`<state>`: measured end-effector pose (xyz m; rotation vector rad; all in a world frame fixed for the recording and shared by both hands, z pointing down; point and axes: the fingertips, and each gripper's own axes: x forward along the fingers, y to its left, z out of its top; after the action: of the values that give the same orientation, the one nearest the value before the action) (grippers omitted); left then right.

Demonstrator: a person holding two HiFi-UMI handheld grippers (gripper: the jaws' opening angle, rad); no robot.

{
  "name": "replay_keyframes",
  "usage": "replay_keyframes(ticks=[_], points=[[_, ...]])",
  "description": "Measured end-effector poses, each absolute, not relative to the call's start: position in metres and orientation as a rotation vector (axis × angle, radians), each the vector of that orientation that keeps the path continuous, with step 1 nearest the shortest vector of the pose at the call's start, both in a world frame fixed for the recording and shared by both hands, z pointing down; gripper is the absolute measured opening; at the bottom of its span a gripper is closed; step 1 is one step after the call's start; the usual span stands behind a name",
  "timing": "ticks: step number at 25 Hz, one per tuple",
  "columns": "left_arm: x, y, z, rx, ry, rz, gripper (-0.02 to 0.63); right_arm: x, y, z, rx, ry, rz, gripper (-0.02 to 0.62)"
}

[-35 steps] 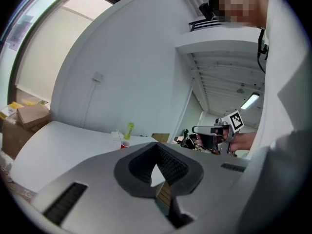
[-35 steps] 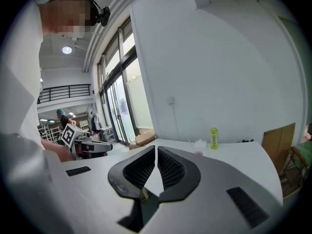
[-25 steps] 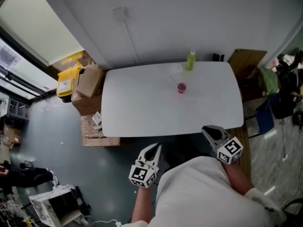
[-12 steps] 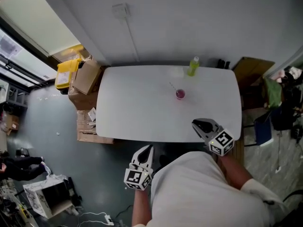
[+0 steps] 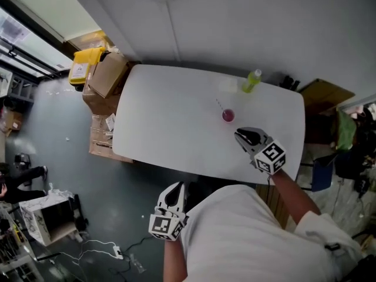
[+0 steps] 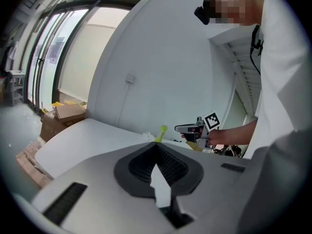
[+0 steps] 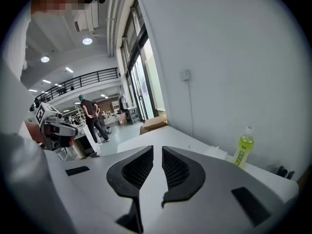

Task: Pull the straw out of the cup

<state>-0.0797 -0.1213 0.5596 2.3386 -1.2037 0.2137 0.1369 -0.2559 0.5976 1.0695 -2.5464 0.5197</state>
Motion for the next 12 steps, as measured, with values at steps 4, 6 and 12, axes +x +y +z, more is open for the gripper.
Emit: replay_keyframes(ticks=[4, 6, 12], points=[[-0.074, -0.127, 0.562, 2.275, -1.242, 0.224, 0.002, 0.137, -0.286, 0.616, 1.023, -2.52, 0.514, 0.106], [-0.07, -0.131, 0.565, 2.26, -1.253, 0.223, 0.002, 0.137, -0.297, 0.625, 0.999, -2.507, 0.508, 0.106], [-0.059, -0.143, 0.571, 2.239, -1.275, 0.243, 0.002, 0.136, -0.333, 0.654, 0.923, -2.471, 0.496, 0.11]])
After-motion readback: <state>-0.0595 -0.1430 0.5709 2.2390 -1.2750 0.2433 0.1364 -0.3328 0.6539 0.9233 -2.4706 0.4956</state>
